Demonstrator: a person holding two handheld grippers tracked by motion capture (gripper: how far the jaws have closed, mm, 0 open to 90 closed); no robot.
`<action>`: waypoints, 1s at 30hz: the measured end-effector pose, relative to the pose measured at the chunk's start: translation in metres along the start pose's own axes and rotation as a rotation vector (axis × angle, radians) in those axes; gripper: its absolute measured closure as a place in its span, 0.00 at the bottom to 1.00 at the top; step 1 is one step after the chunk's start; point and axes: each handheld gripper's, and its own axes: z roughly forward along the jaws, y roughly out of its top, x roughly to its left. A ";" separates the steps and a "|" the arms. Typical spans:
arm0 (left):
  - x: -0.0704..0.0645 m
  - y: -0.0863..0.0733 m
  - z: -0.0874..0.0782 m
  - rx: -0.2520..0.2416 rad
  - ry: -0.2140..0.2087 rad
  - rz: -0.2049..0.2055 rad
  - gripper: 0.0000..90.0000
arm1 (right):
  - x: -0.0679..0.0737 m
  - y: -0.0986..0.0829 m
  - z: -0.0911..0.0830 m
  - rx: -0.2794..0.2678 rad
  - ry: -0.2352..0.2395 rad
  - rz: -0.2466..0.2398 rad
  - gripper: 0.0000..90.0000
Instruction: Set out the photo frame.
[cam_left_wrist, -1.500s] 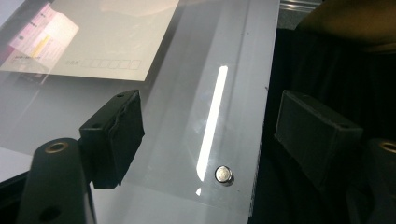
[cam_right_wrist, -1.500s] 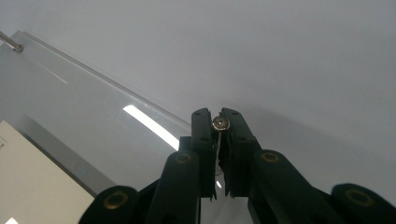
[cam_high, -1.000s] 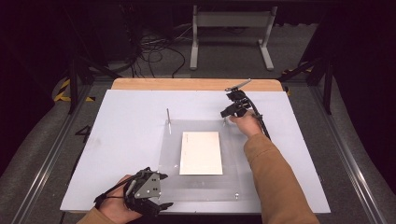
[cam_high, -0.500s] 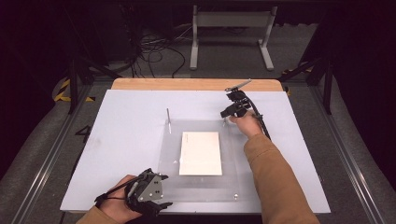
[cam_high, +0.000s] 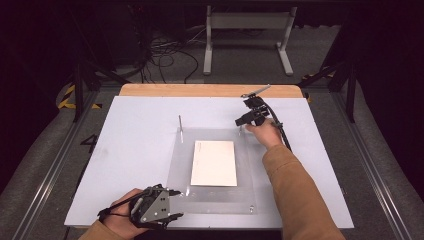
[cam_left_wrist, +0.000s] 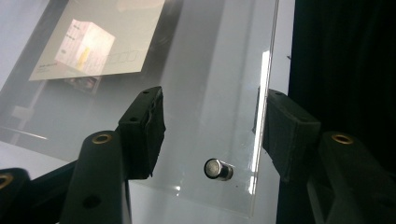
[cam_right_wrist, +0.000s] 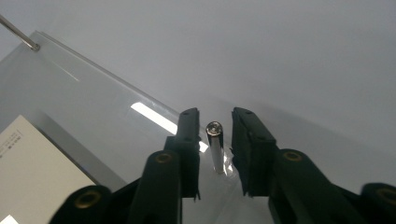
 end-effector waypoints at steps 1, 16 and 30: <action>0.000 0.000 0.000 -0.005 0.001 0.005 0.49 | 0.000 0.000 -0.003 -0.016 0.002 -0.006 0.73; 0.014 0.005 -0.022 -0.143 0.006 -0.042 0.56 | 0.026 -0.038 -0.085 -0.240 0.111 -0.254 0.61; 0.036 0.016 -0.039 -0.265 -0.018 -0.106 0.62 | 0.038 -0.095 -0.132 -0.284 0.120 -0.393 0.65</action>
